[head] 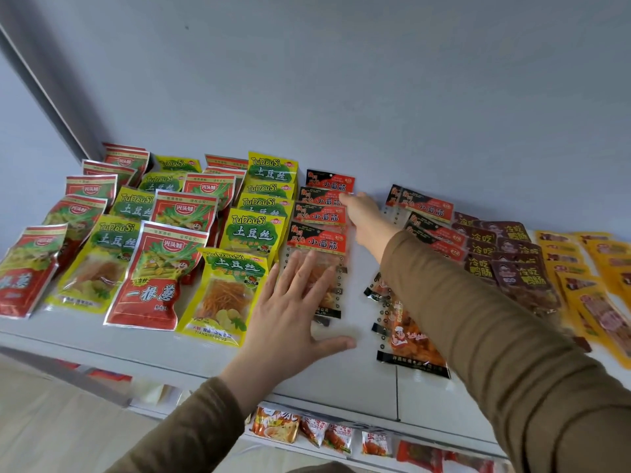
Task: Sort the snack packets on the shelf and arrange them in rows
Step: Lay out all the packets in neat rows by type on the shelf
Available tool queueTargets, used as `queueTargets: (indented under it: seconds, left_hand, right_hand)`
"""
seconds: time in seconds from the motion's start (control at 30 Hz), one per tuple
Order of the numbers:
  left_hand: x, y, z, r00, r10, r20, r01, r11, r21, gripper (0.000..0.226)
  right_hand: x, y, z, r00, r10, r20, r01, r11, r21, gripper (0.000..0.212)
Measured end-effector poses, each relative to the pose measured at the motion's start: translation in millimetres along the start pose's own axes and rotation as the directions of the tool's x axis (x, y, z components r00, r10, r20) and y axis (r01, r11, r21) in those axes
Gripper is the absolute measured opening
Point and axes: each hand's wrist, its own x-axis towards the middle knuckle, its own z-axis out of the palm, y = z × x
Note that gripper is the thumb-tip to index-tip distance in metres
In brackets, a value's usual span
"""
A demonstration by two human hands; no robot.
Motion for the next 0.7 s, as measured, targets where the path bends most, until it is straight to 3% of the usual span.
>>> queueTargets:
  seconds: [0.23, 0.53, 0.7]
  left_hand:
    - [-22.3, -1.7, -3.9, 1.0, -0.006, 0.016, 0.006, 1.0, -0.025, 0.079]
    - [-36.0, 2.9, -12.4, 0.997, 0.033, -0.062, -0.035, 0.999, -0.032, 0.101]
    - [-31.0, 2.7, -19.0, 0.989, -0.079, -0.126, 0.074, 0.996, -0.038, 0.059]
  right_hand:
    - [-29.3, 8.2, -11.9, 0.991, -0.006, 0.133, 0.014, 0.998, -0.057, 0.03]
    - [-52.0, 27.1, -7.5, 0.988, -0.058, 0.142, 0.072, 0.993, -0.093, 0.037]
    - [-56.8, 33.0, -5.5, 0.989, -0.069, 0.13, 0.072, 0.997, -0.02, 0.028]
